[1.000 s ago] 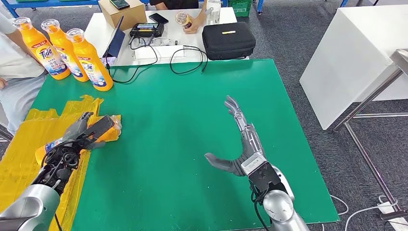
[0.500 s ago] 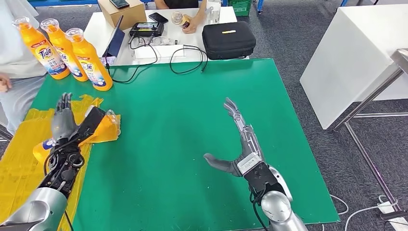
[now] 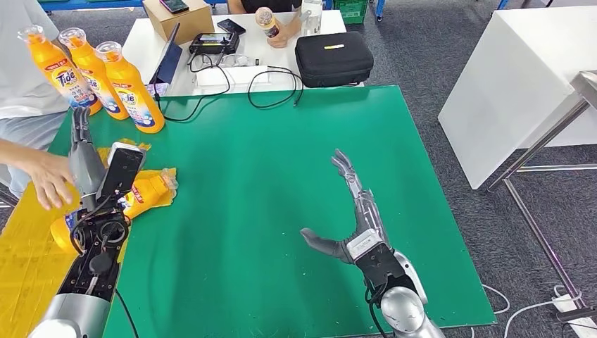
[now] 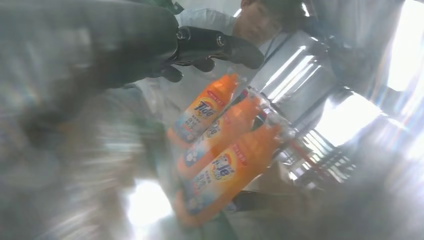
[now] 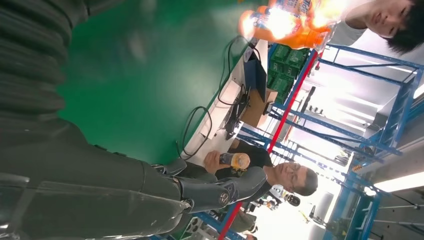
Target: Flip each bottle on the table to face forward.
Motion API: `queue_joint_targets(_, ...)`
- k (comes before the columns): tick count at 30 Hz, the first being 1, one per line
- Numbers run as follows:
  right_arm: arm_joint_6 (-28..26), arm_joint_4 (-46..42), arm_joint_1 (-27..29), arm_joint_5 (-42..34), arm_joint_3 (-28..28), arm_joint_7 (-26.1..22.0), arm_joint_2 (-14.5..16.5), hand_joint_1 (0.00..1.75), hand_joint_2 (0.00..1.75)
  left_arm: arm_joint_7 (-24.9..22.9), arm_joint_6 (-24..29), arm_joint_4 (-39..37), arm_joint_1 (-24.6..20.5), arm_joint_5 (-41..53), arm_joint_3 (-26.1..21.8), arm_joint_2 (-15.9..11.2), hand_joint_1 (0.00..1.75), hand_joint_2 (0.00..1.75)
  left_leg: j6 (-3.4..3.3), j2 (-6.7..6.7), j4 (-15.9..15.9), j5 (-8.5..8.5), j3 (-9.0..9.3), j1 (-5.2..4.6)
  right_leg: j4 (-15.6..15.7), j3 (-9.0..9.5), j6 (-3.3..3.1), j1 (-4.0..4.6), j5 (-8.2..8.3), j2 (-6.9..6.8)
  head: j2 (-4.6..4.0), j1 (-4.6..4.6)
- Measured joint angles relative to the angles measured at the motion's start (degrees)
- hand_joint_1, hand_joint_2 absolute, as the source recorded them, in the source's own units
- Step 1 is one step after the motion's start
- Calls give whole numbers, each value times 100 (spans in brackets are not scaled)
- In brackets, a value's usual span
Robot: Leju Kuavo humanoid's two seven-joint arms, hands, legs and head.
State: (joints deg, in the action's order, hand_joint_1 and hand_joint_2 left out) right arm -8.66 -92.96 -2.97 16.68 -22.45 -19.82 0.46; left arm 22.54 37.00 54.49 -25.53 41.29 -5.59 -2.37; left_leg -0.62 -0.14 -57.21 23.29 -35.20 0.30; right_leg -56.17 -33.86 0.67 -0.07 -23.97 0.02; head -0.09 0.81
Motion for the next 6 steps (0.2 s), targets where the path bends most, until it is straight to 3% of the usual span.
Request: queue_joint_targets(6, -4, 0, 9, 1, 0, 0, 0, 0, 175, -2, -26, 223, 72, -13, 4, 19, 0, 175, 0, 0, 0, 0, 1, 0, -1, 0, 0, 0, 0, 0, 0, -1)
